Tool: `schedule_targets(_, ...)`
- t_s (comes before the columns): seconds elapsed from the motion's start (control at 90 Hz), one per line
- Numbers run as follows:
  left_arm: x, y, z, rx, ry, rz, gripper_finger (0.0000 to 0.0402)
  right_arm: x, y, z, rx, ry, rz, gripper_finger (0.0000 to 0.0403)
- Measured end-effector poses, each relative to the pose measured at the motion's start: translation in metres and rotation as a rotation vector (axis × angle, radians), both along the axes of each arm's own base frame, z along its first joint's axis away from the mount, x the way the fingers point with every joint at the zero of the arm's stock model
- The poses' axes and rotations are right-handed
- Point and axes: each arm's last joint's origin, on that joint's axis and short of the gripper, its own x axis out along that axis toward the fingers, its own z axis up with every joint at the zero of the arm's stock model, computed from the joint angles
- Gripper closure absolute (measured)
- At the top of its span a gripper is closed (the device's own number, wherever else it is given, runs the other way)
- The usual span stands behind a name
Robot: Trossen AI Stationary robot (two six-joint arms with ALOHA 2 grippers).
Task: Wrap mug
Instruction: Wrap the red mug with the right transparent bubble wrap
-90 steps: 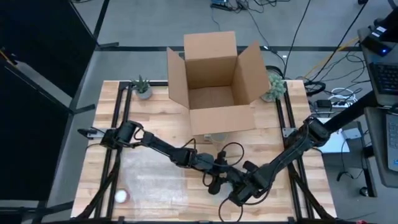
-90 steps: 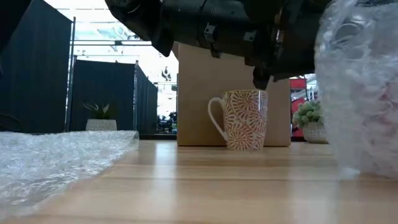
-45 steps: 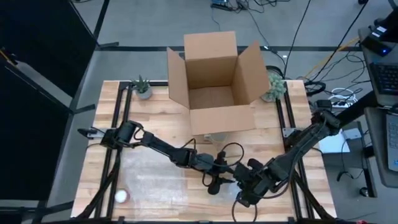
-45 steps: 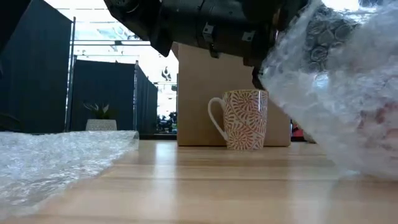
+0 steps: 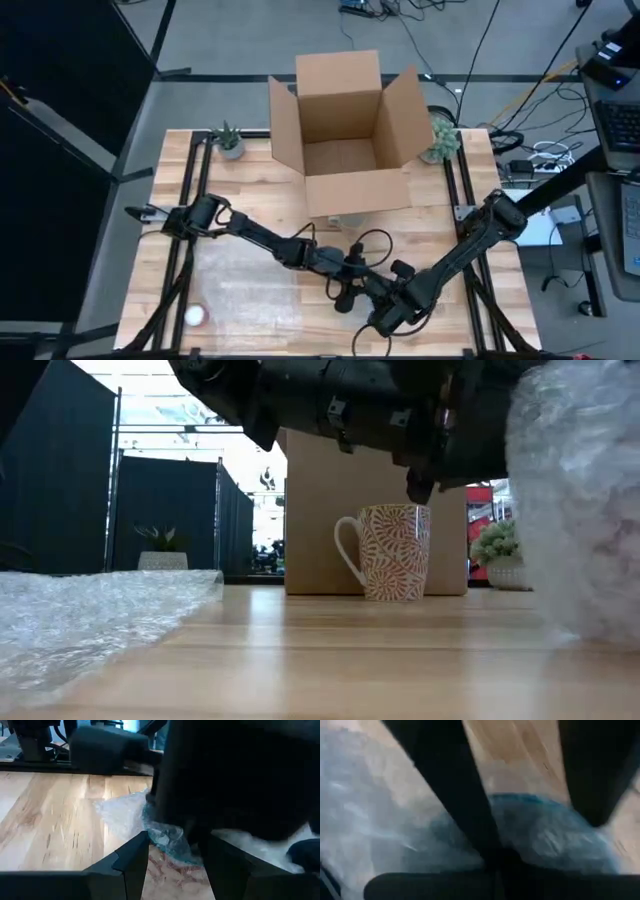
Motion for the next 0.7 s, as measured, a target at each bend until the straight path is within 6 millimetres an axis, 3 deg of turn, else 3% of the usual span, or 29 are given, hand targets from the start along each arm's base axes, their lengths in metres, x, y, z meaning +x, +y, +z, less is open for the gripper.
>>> schedule_targets(0.289, -0.04, -0.007, 0.041, 0.073, 0.293, -0.046, 0.0238, 0.001, -0.002, 0.004, 0.024, -0.016, -0.008, 0.0403)
schedule_targets(0.444, -0.057, -0.028, 0.025, 0.152, 0.408, -0.055, 0.0238, 0.0, -0.002, 0.007, 0.027, -0.02, 0.0, 0.0403)
schedule_targets(0.578, -0.056, -0.051, 0.005, 0.141, 0.329, -0.087, 0.0238, 0.0, -0.002, 0.007, 0.025, -0.022, 0.001, 0.0403)
schedule_targets(0.7, -0.045, -0.059, 0.019, 0.069, 0.12, -0.088, 0.0238, 0.0, -0.002, 0.007, 0.025, -0.025, 0.002, 0.0403)
